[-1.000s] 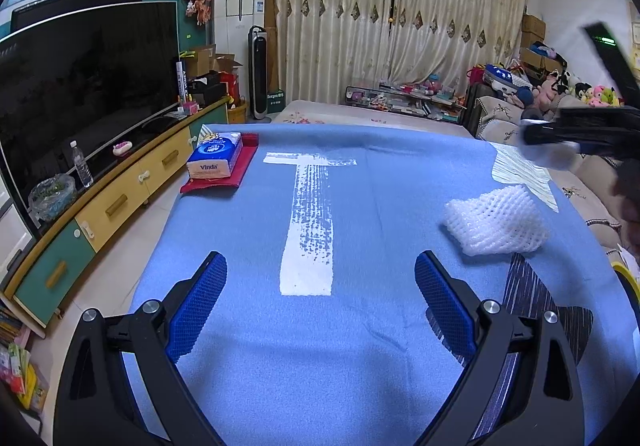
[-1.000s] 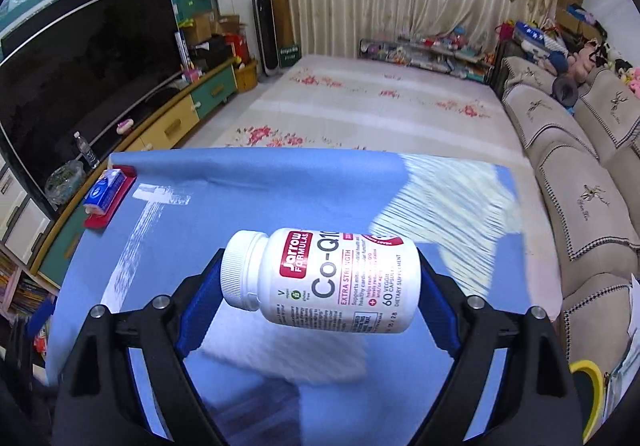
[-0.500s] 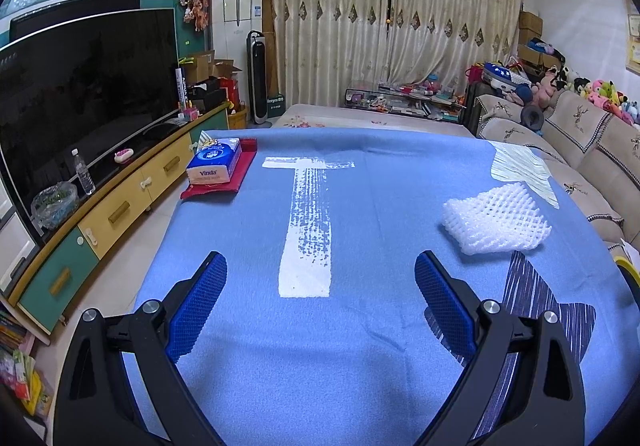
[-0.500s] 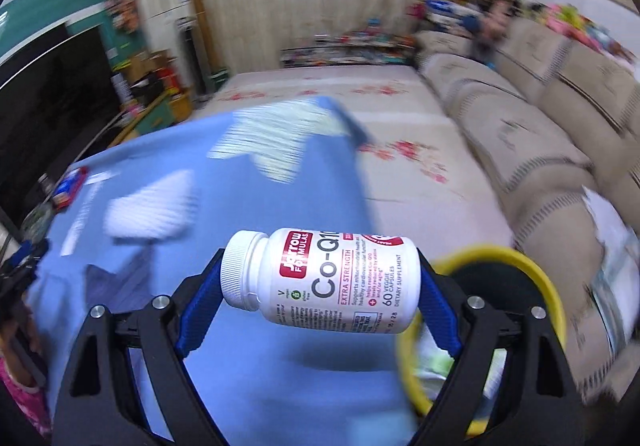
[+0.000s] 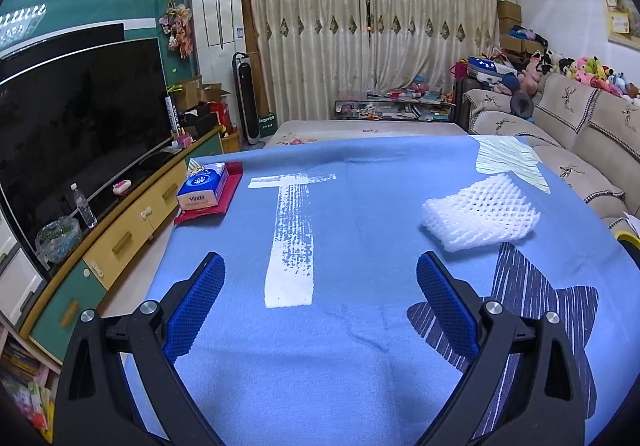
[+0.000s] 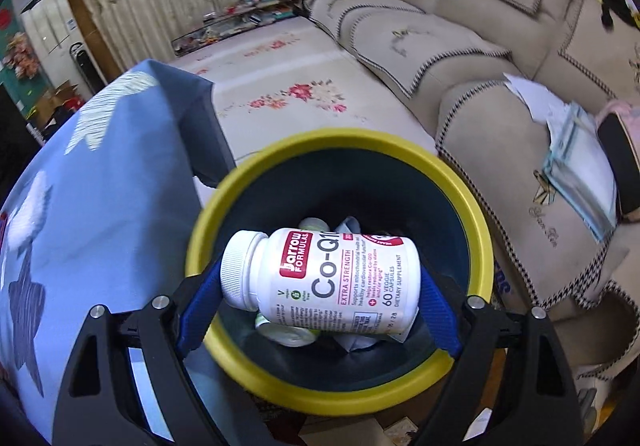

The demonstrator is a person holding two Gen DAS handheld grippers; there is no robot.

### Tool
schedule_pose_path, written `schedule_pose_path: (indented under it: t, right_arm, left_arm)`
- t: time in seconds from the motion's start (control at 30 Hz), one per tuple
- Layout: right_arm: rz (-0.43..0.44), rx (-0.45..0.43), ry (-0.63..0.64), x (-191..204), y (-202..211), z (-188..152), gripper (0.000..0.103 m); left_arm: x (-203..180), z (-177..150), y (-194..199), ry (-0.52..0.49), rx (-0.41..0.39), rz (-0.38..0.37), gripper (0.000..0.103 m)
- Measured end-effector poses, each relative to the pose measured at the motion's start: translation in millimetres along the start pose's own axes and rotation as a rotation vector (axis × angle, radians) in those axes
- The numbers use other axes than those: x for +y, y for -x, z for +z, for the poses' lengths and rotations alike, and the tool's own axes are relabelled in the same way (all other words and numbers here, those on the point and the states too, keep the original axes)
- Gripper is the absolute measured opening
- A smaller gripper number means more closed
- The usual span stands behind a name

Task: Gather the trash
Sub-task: 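Carry the pill bottle over the yellow bin and open the right gripper, then grasp the white foam netting with the left gripper and lift it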

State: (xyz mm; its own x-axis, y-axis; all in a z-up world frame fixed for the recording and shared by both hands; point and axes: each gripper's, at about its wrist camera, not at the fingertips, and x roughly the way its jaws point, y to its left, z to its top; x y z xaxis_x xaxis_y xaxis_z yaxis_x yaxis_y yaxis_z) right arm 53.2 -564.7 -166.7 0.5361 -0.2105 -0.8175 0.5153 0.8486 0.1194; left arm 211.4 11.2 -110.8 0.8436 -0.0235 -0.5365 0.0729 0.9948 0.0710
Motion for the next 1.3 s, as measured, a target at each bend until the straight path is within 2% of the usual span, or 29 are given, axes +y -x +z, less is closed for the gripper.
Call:
schedule_pose_path:
  t: [0.2,0.23,0.4,0.47,0.57,0.67,0.77,0.83,0.87,0.93,1.0,1.17,1.3]
  right_arm:
    - [-0.008,0.028,-0.029,-8,-15,3,0.086]
    - [-0.013,0.024,-0.039,-9,-15,3,0.090]
    - [-0.012,0.001,-0.046,-8,-8,3,0.091]
    - [-0.026,-0.014,-0.035,-4,-4,2,0.091]
    - [-0.027,-0.036,-0.022,0,1,4,0.091]
    - [-0.011,-0.041,-0.009,3,3,4,0.091]
    - [0.007,-0.041,0.001,4,3,5,0.091]
    - [0.020,-0.043,0.005,4,3,7,0.091]
    - [0.023,-0.044,0.009,4,3,8,0.091]
    - [0.031,-0.045,0.017,6,4,9,0.091]
    - [0.035,-0.045,0.023,7,5,10,0.091]
    - [0.045,-0.041,0.040,15,6,9,0.091]
    - [0.051,-0.027,0.046,20,1,10,0.091]
  left_arm:
    - [2,0,-2,0.010,0.012,-0.006,0.095]
    - [2,0,-2,0.008,0.012,-0.007,0.095]
    - [0,0,-2,0.008,0.016,-0.030,0.096]
    - [0,1,-4,0.026,0.034,-0.068,0.096]
    - [-8,4,-15,0.034,0.111,-0.136,0.096]
    - [-26,14,-26,0.002,0.183,-0.231,0.096]
    - [-43,28,-30,-0.046,0.194,-0.337,0.096]
    - [-62,43,-33,-0.136,0.178,-0.450,0.097]
    - [-68,46,-33,-0.173,0.167,-0.477,0.098]
    - [-89,54,-36,-0.329,0.133,-0.538,0.098]
    - [-108,57,-43,-0.451,0.146,-0.559,0.098]
    - [-143,53,-65,-0.701,0.177,-0.553,0.098]
    - [-156,47,-84,-0.800,0.207,-0.552,0.098]
